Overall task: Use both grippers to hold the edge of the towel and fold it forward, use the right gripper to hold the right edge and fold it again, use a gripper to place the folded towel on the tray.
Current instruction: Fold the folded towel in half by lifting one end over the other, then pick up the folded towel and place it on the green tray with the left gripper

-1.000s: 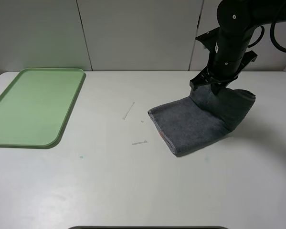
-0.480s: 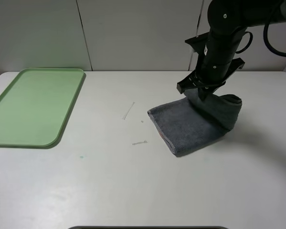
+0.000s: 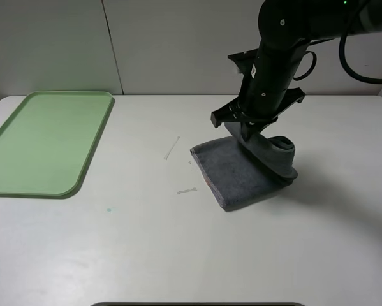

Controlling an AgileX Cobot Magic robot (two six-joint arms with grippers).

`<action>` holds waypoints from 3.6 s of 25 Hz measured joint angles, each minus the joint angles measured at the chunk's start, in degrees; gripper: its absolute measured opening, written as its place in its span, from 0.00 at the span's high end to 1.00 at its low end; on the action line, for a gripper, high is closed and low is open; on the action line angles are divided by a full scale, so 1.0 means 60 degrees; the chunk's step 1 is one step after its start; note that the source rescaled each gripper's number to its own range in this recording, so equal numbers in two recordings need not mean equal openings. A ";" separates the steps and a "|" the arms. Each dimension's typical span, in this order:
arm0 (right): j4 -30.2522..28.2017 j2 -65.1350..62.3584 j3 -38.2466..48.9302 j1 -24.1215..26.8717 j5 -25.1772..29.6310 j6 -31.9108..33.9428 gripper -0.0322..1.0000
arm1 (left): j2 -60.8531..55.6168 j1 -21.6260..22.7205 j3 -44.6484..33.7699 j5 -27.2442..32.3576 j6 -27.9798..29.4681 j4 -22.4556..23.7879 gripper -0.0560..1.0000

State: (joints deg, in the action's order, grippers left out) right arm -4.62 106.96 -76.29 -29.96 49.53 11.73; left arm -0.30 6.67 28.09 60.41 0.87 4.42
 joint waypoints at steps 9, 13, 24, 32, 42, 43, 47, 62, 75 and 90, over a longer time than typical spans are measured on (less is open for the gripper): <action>0.1051 0.0000 0.0000 0.0000 -0.0256 0.0270 0.89 | 0.0000 0.0000 0.0000 0.0000 0.0000 0.0000 0.00; 0.1418 0.0000 0.0000 0.0000 -0.0283 0.0280 0.89 | 0.0000 0.0000 0.0000 0.0000 0.0000 0.0000 0.00; 0.4138 0.0000 0.0000 0.0000 -0.1506 -0.0019 0.44 | 0.0000 0.0000 0.0000 0.0000 0.0000 0.0000 0.00; 0.5078 0.0000 0.0000 0.0000 -0.1983 -0.0234 0.01 | 0.0000 0.0000 0.0000 0.0000 0.0000 0.0000 0.00; 0.4182 0.0000 0.0000 0.0000 -0.1767 -0.0234 0.00 | 0.0000 0.0000 0.0000 0.0000 0.0000 0.0000 0.00; 0.3977 0.0000 0.0000 0.0000 -0.1620 -0.0234 0.00 | 0.0000 0.0000 0.0000 0.0000 0.0000 0.0000 0.00; 0.3134 -0.0062 0.0000 0.0000 -0.0764 -0.0638 0.00 | 0.0000 0.0000 0.0000 0.0000 0.0000 0.0000 0.00; 0.0510 -0.0940 -0.0010 0.0000 0.1244 -0.1316 0.00 | 0.0000 0.0000 0.0000 0.0000 0.0000 0.0000 0.00; 0.0355 -0.2007 -0.0010 0.0000 0.3278 -0.1954 0.00 | 0.0000 0.0000 0.0000 0.0000 0.0000 0.0000 0.00; 0.0439 -0.5464 0.1948 0.0000 0.3326 -0.2060 0.00 | 0.0000 0.0000 0.0000 0.0000 0.0000 0.0000 0.00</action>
State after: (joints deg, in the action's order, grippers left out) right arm -1.99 74.18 -64.61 -29.96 69.49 -0.63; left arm -0.30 6.67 28.09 60.41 0.87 4.42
